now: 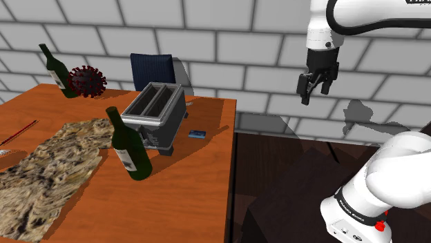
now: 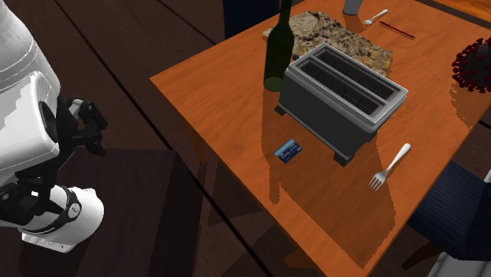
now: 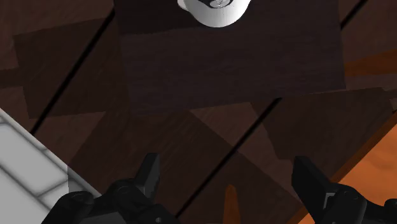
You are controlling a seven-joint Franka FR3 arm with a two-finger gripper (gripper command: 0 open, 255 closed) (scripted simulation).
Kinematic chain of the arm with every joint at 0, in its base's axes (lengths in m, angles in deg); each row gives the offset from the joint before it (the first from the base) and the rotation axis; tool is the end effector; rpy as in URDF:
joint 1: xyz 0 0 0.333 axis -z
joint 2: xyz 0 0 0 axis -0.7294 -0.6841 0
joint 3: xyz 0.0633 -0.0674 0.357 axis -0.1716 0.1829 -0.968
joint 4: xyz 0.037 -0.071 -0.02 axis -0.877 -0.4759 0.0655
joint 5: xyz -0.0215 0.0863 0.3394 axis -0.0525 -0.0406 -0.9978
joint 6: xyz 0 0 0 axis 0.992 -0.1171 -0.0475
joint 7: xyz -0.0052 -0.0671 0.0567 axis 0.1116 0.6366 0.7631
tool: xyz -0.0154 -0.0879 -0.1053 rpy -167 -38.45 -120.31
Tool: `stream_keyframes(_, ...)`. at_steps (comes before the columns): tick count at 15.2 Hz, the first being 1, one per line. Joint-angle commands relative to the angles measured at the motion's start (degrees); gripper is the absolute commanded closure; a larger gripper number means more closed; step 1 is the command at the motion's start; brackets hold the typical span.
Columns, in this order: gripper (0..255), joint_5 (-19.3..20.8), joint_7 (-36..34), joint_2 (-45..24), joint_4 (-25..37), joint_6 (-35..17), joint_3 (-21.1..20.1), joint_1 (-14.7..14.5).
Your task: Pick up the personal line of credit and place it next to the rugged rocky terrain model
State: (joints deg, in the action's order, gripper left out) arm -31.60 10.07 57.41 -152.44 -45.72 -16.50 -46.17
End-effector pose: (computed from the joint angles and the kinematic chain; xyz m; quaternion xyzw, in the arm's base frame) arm 0.2147 -0.0042 0.5597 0.9904 -0.0847 -0.0977 0.0481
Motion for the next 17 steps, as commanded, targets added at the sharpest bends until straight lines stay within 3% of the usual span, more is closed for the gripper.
stream_keyframes(1,0,0.0,0.0,0.0,0.0,0.0,0.0,0.0)
stream_keyframes(9,0,-0.5,8.1,-5.6,-9.0,-23.2,2.9,-3.2)
stream_keyframes(17,0,-3.2,17.4,-17.8,-12.0,-46.6,5.7,-7.4)
